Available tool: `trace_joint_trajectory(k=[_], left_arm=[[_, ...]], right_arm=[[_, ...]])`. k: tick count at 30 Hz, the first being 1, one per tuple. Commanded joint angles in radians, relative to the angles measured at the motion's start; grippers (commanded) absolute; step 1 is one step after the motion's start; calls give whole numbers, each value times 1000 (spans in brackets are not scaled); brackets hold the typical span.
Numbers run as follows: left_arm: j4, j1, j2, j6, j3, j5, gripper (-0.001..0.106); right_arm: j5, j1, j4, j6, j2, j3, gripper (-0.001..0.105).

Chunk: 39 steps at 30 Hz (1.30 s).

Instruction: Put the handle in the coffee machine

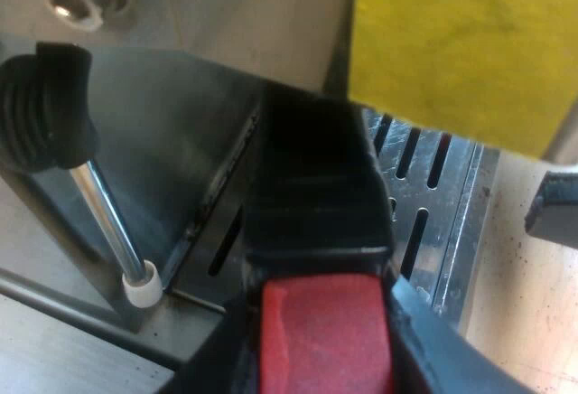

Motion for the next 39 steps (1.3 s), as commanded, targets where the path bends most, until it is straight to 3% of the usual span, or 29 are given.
trace_joint_trajectory(k=[1,31,33,39], left_arm=[[-58,-3,-33,1,-26,154,0],[-20,3,-47,17,-26,147,0],[37,11,-54,90,-26,153,0],[70,11,-54,119,-26,154,0]], right_arm=[[3,-4,-6,-9,-7,-4,81],[3,-4,-6,-9,-7,-4,81],[3,-4,-6,-9,-7,-4,81],[3,-4,-6,-9,-7,-4,81]])
